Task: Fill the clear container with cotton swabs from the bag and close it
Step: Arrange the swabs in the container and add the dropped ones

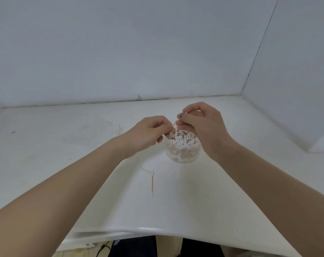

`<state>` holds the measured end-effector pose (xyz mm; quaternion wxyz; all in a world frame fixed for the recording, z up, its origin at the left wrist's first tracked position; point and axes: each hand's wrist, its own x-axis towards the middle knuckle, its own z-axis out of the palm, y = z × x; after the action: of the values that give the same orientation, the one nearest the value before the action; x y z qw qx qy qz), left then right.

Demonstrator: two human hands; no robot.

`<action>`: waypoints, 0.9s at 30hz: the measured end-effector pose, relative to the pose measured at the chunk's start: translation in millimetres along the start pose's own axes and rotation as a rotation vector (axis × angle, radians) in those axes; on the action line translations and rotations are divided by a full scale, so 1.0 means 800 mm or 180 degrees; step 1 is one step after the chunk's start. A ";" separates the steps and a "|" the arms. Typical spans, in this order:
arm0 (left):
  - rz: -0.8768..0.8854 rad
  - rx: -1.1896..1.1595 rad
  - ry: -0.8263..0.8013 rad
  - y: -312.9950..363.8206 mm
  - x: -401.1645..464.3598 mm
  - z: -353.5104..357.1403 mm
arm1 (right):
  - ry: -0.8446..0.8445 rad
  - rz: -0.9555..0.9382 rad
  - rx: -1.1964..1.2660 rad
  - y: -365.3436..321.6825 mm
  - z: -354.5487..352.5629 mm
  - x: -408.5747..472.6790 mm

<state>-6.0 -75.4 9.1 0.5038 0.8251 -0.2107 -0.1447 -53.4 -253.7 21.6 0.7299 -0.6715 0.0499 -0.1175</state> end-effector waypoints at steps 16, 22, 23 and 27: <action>-0.0722 -0.0102 0.0259 -0.007 0.041 0.017 | -0.0204 -0.0848 -0.2156 0.043 0.005 0.018; -0.0826 -0.0286 0.0197 -0.008 0.044 0.019 | -0.0200 -0.0705 -0.1928 0.039 -0.003 0.021; -0.0819 -0.0293 0.0219 -0.007 0.044 0.020 | -0.0211 -0.0731 -0.1949 0.040 -0.002 0.021; -0.0880 -0.0382 0.0288 -0.006 0.041 0.019 | -0.0139 -0.0752 -0.1718 0.041 0.008 0.023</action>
<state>16.6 -101.3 -2.5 0.5365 0.8203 -0.0632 -0.1878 -30.6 -249.8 -8.9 0.5072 -0.8449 -0.0149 -0.1696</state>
